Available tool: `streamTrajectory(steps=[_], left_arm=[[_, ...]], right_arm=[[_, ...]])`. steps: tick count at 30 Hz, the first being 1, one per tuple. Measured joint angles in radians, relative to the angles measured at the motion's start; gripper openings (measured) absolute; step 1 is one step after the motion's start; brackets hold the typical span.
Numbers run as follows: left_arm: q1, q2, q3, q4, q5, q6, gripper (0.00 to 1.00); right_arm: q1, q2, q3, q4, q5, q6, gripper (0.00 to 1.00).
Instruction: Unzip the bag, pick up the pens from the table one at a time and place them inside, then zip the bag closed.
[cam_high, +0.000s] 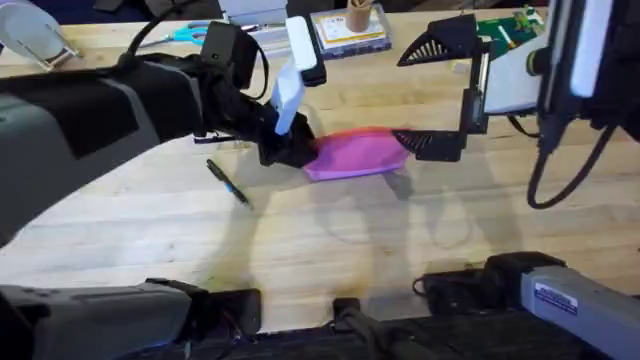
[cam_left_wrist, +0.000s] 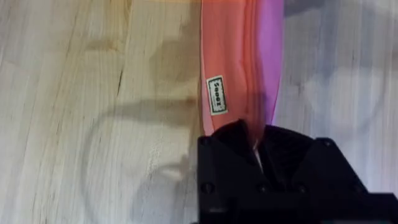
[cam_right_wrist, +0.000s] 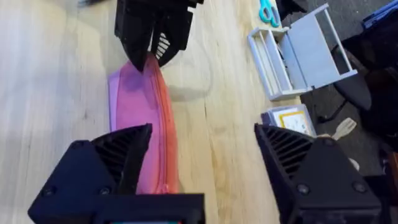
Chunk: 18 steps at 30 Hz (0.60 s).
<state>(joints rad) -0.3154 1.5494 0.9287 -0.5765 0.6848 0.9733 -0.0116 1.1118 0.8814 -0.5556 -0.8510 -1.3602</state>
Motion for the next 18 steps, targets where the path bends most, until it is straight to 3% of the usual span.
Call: streamTrajectory(steps=[10,18], left_arm=[[0.0,0.0,0.0,0.0,0.0,0.0,0.099],[0.0,0.0,0.0,0.0,0.0,0.0,0.099]], right_arm=[[-0.013,0.004,0.0,-0.051,0.269,0.003,0.996],[-0.137,0.082,0.0,-0.113,0.201,0.074,0.997]])
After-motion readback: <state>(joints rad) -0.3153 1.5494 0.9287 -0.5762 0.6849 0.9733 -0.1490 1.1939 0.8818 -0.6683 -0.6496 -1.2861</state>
